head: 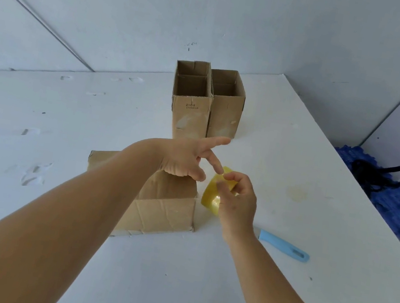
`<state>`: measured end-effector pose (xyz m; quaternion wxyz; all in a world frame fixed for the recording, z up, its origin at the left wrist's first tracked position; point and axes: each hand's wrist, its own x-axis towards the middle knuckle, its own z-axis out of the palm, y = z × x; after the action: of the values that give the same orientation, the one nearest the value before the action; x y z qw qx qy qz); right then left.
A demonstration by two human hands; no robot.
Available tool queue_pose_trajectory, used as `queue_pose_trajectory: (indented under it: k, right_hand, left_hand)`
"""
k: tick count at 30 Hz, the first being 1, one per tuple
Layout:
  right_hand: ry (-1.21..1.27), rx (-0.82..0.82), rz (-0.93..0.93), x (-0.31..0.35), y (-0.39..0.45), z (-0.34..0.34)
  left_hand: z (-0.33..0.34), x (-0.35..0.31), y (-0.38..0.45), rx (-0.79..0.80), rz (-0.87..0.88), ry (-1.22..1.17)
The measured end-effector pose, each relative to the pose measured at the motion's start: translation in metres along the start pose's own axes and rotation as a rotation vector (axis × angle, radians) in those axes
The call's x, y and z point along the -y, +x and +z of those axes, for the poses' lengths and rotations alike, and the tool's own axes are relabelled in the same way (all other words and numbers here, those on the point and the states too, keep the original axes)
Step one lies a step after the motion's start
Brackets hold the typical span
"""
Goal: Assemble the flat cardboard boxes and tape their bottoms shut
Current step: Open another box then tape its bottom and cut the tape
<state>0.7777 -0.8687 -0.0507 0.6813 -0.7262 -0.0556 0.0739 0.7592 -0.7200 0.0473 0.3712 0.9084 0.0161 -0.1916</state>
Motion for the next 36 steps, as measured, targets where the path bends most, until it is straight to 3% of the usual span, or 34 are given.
queue_pose_trajectory:
  k: [3,8,13,20,23,26,29,32,36]
  right_hand:
    - [-0.105,-0.024,-0.052,0.003,0.008,-0.011]
    - [-0.566,-0.032,-0.379,0.017,0.041,-0.032]
    - [-1.042,0.001,-0.280,0.008,0.071,-0.057]
    - [-1.520,0.247,-0.302,-0.034,0.065,-0.059]
    - [-1.538,0.234,-0.315,-0.044,0.066,-0.058]
    - [-1.375,0.210,-0.260,-0.048,0.070,-0.058]
    - [-1.229,0.254,-0.134,-0.044,0.073,-0.056]
    - [-1.148,0.295,-0.029,-0.037,0.071,-0.056]
    - [-0.938,0.136,-0.109,-0.016,0.058,-0.052]
  left_hand:
    - [0.001,-0.001,-0.001,0.006,-0.010,0.007]
    - [0.005,-0.005,0.000,0.012,-0.018,0.041]
    - [0.006,-0.001,-0.006,-0.067,-0.018,0.031]
    - [0.014,-0.003,-0.012,-0.185,-0.037,0.234]
    - [0.028,-0.003,-0.018,-0.323,-0.074,0.450]
    - [0.045,-0.001,-0.022,-0.450,-0.045,0.563]
    - [0.050,-0.002,-0.026,-0.598,-0.019,0.507]
    - [0.045,-0.002,-0.032,-0.739,-0.111,0.490]
    - [0.048,-0.004,-0.041,-0.791,-0.251,0.575]
